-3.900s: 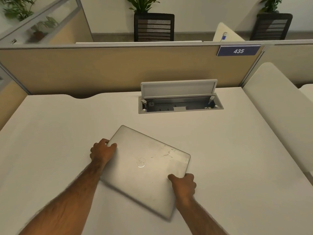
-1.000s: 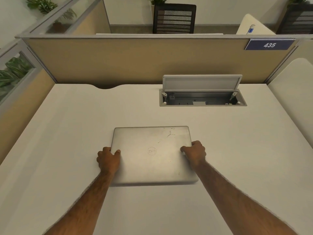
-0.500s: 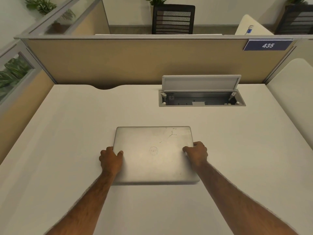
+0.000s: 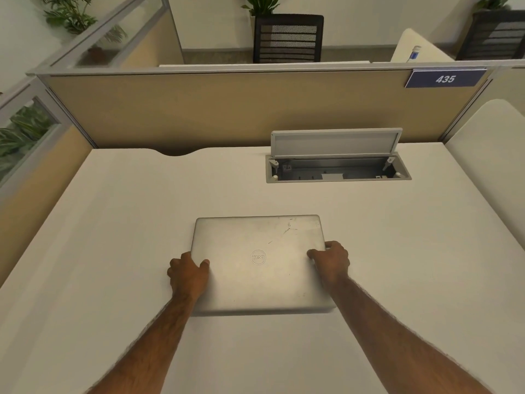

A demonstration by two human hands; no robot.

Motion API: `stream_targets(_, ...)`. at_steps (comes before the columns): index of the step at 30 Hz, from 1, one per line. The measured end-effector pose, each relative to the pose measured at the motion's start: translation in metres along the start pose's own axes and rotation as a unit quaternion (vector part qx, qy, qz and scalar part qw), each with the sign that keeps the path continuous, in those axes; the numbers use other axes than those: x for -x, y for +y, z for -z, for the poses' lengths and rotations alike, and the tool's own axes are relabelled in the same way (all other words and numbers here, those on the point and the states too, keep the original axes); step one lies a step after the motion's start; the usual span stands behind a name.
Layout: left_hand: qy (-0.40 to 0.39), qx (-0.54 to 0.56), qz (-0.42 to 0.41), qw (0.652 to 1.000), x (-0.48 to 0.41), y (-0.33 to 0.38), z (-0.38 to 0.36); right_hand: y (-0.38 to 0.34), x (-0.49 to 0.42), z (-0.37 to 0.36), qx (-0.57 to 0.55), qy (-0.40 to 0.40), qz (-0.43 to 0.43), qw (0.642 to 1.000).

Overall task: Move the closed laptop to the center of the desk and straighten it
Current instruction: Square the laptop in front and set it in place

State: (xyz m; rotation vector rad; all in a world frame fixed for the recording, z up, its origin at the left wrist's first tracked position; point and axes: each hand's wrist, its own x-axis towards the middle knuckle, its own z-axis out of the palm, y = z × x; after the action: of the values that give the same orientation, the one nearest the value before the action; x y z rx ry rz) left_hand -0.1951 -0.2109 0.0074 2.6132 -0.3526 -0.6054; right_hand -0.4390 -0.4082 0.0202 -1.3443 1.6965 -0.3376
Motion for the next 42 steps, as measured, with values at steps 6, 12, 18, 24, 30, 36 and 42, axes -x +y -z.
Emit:
stream_targets(6,0.025,-0.035,-0.029,0.999,0.013,0.003,-0.002,0.011,0.005,0.000,0.021,0.011,0.045,0.999)
stream_targets(12,0.064,-0.103,-0.094,0.988,0.029,-0.001,-0.014,0.032,0.013,-0.007,0.076,0.035,0.118,0.989)
stream_targets(18,0.067,-0.136,-0.193,0.970,0.044,-0.025,-0.029,0.041,0.024,-0.013,0.129,0.059,0.149,0.978)
stream_targets(24,0.051,-0.184,-0.325,0.926,0.053,-0.031,-0.041,0.057,0.044,-0.026,0.259,0.090,0.223,0.936)
stream_targets(30,0.034,-0.222,-0.365,0.904,0.065,-0.029,-0.058,0.068,0.074,-0.049,0.334,0.092,0.361,0.866)
stream_targets(36,0.025,-0.248,-0.367,0.896,0.063,-0.030,-0.060,0.068,0.091,-0.072,0.357,0.036,0.402,0.843)
stream_targets(42,0.030,-0.243,-0.353,0.903,0.059,-0.037,-0.054,0.076,0.090,-0.077,0.395,0.054,0.409,0.821)
